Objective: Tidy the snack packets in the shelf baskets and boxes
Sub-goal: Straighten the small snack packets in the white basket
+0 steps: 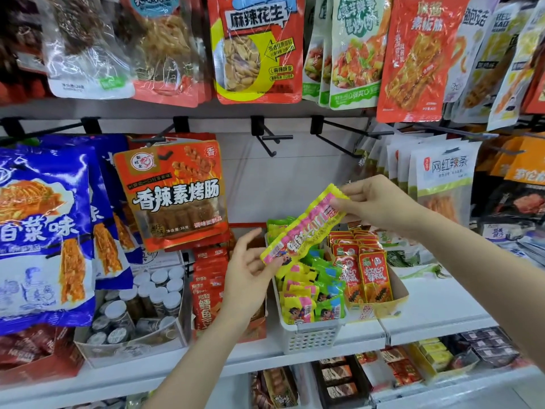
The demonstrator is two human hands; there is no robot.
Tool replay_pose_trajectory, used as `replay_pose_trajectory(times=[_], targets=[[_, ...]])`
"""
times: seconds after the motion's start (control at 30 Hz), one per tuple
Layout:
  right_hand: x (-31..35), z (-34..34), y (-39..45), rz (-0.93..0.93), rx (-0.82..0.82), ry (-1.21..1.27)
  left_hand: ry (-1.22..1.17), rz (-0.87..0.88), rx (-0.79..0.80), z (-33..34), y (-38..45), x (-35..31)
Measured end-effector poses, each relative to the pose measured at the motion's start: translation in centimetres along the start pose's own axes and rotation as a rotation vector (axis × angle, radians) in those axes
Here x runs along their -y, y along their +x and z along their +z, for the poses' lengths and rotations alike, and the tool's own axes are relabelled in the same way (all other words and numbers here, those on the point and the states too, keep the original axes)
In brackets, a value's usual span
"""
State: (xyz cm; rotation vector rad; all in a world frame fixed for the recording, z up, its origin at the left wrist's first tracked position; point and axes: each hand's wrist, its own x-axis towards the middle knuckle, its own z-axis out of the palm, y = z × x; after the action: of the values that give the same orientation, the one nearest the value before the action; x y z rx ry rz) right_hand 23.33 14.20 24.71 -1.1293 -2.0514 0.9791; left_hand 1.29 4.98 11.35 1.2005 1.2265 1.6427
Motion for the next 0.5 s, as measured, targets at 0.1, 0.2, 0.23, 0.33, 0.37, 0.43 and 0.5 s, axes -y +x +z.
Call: replay_pose_trajectory(times=[0.1, 0.2, 0.23, 0.33, 0.37, 0.43, 0.5], targets=[[-0.5, -0.4, 0.3, -0.034, -0.271, -0.016, 0.236, -0.042, -0.034, -0.7, 1.6, 1.2], [-1.8, -0.7, 0.6, -0.066, -0.442, -0.23, 0.517, 0.006, -0.036, -1.5, 2.8, 2.4], [-2.2, -0.7, 0.6, -0.079, -0.463, -0.269, 0.596, 0.048, -0.008, -1.6, 3.0, 2.8], [-3.1, -0.6, 0.7, -0.109, -0.49, -0.295, 0.763, 0.145, 0.152, -0.7, 3.7, 3.2], [-3.3, -0.6, 0.7, -0.113, -0.495, -0.312, 0.792, 0.162, 0.218, -0.1, 4.0, 3.3], [-3.7, -0.4, 1.0, -0.104, -0.495, -0.342, 0.872, 0.168, 0.345, 1.1, 4.7, 3.5], [-4.0, -0.1, 1.1, -0.104, -0.476, -0.348, 0.976, 0.143, 0.439, 1.9, 5.4, 3.9]])
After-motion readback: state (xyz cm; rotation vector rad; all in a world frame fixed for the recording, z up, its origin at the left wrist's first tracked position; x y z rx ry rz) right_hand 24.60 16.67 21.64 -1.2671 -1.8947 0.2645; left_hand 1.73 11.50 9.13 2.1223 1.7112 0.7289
